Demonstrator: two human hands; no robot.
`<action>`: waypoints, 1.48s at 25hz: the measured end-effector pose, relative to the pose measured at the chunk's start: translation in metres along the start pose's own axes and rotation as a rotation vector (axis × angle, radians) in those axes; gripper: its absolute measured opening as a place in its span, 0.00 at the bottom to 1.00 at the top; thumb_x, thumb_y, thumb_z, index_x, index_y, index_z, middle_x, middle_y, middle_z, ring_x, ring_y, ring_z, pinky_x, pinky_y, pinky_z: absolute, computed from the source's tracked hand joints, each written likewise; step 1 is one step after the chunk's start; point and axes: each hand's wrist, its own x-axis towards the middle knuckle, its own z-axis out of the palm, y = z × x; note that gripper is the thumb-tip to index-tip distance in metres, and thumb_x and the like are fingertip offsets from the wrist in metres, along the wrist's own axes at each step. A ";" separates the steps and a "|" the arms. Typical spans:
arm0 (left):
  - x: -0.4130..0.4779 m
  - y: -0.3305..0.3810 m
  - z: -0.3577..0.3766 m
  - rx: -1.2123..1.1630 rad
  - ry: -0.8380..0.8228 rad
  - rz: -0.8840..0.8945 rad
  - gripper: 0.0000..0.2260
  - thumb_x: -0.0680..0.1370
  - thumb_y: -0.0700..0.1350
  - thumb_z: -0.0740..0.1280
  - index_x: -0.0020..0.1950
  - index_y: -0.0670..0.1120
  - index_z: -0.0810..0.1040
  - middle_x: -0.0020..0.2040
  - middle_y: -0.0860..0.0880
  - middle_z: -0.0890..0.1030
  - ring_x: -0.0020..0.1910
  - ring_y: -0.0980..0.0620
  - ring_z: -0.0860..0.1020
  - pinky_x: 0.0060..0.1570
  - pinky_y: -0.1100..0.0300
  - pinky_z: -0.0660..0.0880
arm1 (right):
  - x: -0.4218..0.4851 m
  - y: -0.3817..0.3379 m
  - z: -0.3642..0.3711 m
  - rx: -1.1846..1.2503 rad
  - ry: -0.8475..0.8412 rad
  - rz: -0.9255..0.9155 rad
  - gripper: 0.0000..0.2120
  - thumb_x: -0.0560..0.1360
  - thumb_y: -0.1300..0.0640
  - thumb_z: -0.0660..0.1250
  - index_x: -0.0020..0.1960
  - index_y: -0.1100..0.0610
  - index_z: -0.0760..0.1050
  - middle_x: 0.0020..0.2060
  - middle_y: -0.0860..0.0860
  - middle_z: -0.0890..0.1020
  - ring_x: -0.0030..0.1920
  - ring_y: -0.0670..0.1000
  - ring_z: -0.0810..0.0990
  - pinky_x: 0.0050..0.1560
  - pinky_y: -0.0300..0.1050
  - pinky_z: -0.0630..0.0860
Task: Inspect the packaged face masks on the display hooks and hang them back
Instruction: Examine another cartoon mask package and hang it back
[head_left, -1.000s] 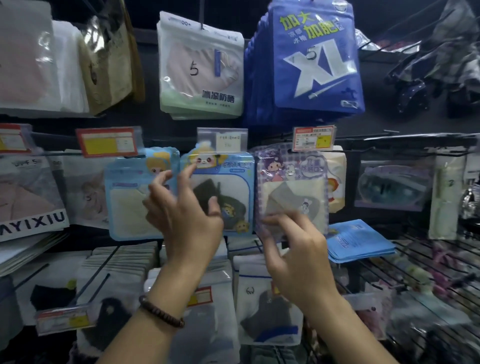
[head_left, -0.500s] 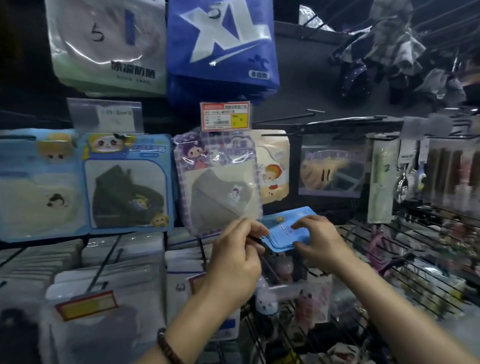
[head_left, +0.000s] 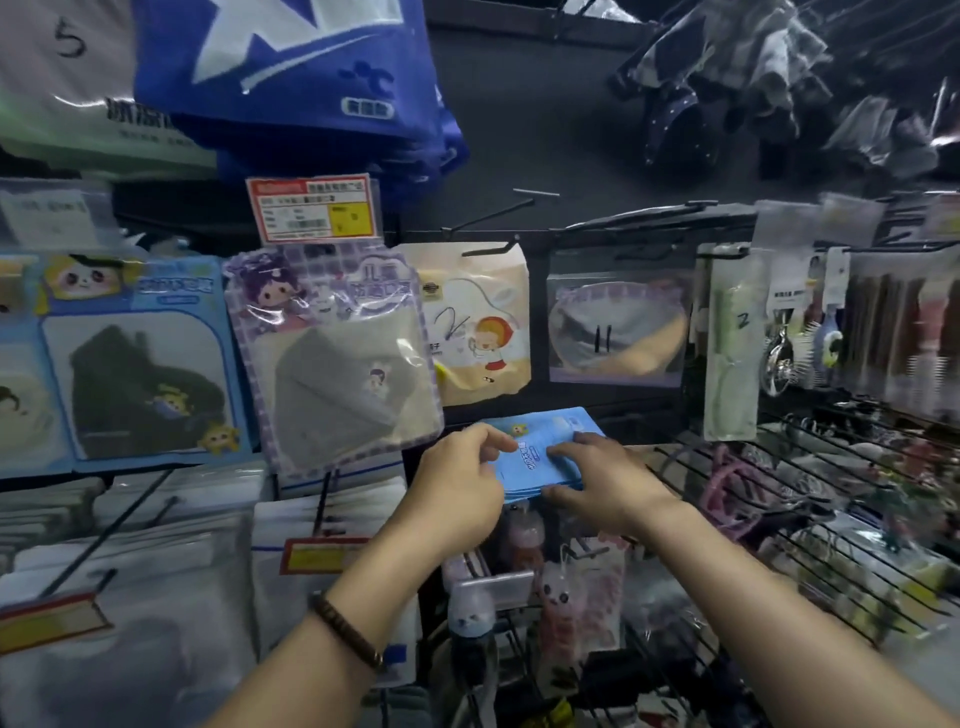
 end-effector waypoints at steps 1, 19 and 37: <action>0.007 0.001 0.004 -0.036 -0.017 -0.037 0.19 0.80 0.34 0.59 0.59 0.56 0.79 0.63 0.51 0.81 0.52 0.50 0.81 0.34 0.63 0.71 | 0.001 0.003 0.001 -0.012 0.000 -0.006 0.30 0.79 0.36 0.69 0.76 0.48 0.74 0.76 0.53 0.73 0.75 0.57 0.72 0.73 0.54 0.71; 0.059 -0.006 0.029 -0.470 0.042 -0.415 0.19 0.82 0.35 0.59 0.71 0.44 0.74 0.57 0.42 0.78 0.52 0.44 0.79 0.45 0.51 0.80 | 0.006 0.008 0.011 -0.377 0.090 -0.162 0.13 0.86 0.53 0.58 0.70 0.52 0.68 0.65 0.53 0.80 0.61 0.62 0.81 0.53 0.55 0.78; 0.013 0.015 0.021 -0.703 0.046 -0.143 0.27 0.79 0.50 0.76 0.73 0.55 0.66 0.69 0.49 0.77 0.64 0.48 0.81 0.64 0.46 0.81 | -0.067 -0.007 -0.020 0.163 1.041 -0.057 0.20 0.74 0.69 0.70 0.63 0.56 0.84 0.54 0.51 0.88 0.55 0.57 0.86 0.57 0.57 0.78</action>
